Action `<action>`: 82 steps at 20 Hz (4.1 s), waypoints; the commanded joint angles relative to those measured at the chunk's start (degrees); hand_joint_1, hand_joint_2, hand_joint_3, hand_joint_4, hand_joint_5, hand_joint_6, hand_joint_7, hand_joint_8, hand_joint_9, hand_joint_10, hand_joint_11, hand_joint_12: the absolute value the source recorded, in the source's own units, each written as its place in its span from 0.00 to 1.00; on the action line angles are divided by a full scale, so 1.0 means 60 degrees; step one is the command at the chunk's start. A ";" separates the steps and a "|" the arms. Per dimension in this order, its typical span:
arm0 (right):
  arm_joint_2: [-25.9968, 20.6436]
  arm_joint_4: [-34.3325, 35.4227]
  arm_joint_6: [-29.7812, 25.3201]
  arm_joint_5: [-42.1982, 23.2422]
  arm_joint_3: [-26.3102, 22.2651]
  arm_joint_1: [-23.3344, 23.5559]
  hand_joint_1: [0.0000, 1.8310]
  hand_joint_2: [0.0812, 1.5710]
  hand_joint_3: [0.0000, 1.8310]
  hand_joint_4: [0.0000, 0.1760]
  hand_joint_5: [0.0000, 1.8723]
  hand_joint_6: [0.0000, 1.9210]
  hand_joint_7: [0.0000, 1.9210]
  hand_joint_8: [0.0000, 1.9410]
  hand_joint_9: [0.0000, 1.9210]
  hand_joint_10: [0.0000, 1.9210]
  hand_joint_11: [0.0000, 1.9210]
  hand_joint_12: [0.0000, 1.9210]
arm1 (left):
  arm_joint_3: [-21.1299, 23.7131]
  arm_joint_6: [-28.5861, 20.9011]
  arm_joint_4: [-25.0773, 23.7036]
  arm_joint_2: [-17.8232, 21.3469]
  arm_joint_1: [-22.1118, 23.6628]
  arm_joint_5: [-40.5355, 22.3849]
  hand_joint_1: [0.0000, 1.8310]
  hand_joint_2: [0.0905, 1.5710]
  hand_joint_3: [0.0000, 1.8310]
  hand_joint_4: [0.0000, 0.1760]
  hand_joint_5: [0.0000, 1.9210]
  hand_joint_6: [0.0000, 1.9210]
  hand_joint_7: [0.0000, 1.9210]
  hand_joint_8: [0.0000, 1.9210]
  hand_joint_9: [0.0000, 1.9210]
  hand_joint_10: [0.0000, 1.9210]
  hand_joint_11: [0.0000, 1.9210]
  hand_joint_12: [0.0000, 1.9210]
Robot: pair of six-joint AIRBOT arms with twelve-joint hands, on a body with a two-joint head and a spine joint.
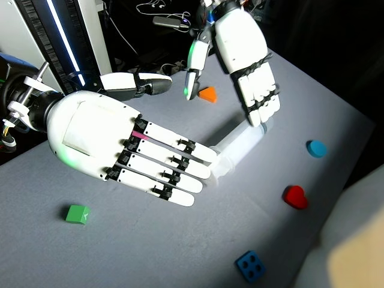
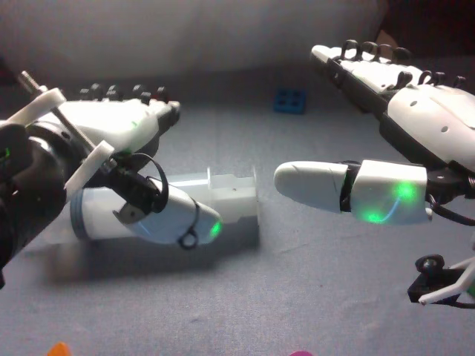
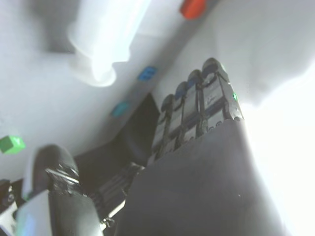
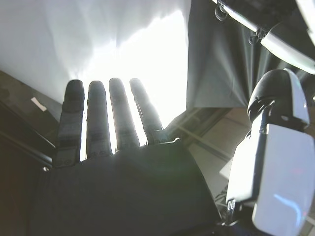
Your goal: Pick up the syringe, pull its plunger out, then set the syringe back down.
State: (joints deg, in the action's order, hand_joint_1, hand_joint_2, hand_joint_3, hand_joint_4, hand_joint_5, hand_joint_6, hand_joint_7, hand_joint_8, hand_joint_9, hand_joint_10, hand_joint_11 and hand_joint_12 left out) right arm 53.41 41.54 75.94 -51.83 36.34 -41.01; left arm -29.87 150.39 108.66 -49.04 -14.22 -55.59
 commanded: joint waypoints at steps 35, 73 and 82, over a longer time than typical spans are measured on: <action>0.0010 -0.0540 -0.0062 -0.0903 -0.0022 0.0030 0.08 0.52 0.00 0.00 0.00 0.00 0.00 0.00 0.00 0.00 0.00 0.15 | -0.3139 -0.1130 -0.2045 -0.3032 -0.2415 -0.0438 0.55 0.70 0.00 0.00 0.09 0.00 0.09 0.00 0.11 0.00 0.00 0.16; 0.0007 -0.0542 -0.0211 -0.0911 -0.0027 -0.0020 0.09 0.52 0.00 0.00 0.00 0.00 0.00 0.00 0.00 0.00 0.00 0.13 | -0.4507 -0.2017 -0.2586 -0.4119 -0.3184 0.0309 0.72 0.79 0.00 0.00 0.36 0.71 0.37 0.76 0.30 0.82 0.17 0.74; -0.0038 -0.1257 -0.1671 -0.1267 -0.0036 -0.0251 0.10 0.54 0.00 0.00 0.01 0.00 0.03 0.01 0.02 0.01 0.00 0.19 | -0.4432 -0.2058 -0.2940 -0.4040 -0.3176 0.0739 0.73 0.77 0.00 0.00 0.41 0.67 0.40 0.68 0.33 0.80 0.23 0.77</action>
State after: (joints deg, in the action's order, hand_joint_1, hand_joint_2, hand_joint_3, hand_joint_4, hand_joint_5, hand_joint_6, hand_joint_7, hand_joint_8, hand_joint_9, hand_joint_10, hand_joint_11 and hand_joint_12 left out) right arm 53.30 37.04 66.30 -53.43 36.16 -43.11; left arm -56.58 137.91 94.06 -72.99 -33.10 -51.51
